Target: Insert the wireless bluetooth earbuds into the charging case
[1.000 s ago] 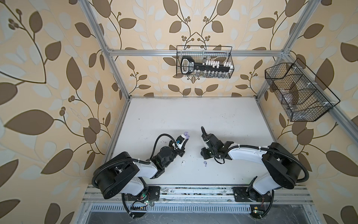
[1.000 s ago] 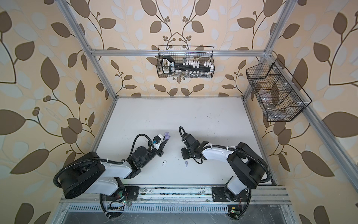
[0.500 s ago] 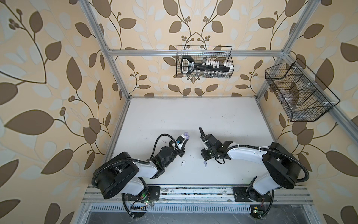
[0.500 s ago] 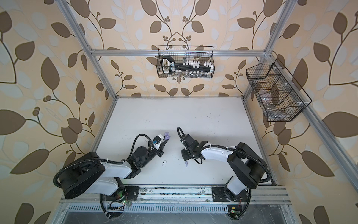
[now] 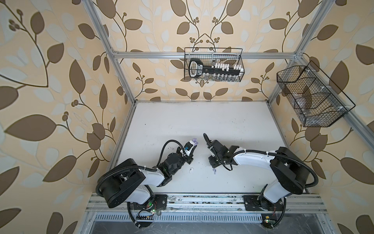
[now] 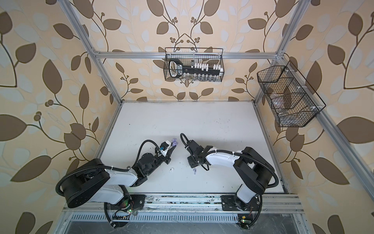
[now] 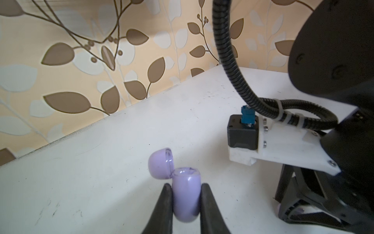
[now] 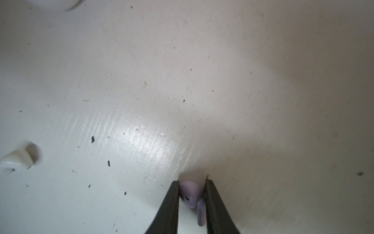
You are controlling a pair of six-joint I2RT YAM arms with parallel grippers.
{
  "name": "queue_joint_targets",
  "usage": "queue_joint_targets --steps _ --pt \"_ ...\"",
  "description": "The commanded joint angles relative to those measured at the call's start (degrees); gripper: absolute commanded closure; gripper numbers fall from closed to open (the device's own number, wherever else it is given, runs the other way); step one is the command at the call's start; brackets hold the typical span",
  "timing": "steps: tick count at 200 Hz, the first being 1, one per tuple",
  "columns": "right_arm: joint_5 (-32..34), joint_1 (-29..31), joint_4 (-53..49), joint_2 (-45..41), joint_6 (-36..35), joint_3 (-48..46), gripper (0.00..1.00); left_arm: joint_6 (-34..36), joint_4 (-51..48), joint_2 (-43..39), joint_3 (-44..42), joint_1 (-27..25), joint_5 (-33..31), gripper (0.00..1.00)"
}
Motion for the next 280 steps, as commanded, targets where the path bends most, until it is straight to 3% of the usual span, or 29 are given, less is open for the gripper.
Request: queue_joint_targets --steps 1,35,96,191,239,280 --pt "-0.27 0.76 -4.94 2.26 -0.84 -0.24 0.79 -0.3 2.65 -1.32 0.65 0.52 0.9 1.0" --pt "-0.1 1.04 -4.51 2.53 -0.58 -0.42 0.87 -0.39 2.65 -1.3 0.62 0.46 0.95 1.0" --pt "2.24 1.12 -2.1 -1.45 1.44 -2.39 0.92 -0.76 2.65 -0.79 0.97 0.54 2.69 1.0" --pt "15.1 -0.47 2.16 -15.81 7.38 -7.51 0.95 -3.13 6.7 2.76 2.19 0.53 13.04 1.0" --pt "22.42 1.82 6.47 -20.47 10.81 -8.86 0.95 -5.04 10.21 6.83 2.53 0.47 16.08 1.0" --pt "24.73 3.21 10.17 -22.84 12.21 -9.04 0.94 -6.1 11.29 7.84 3.01 0.46 18.73 1.0"
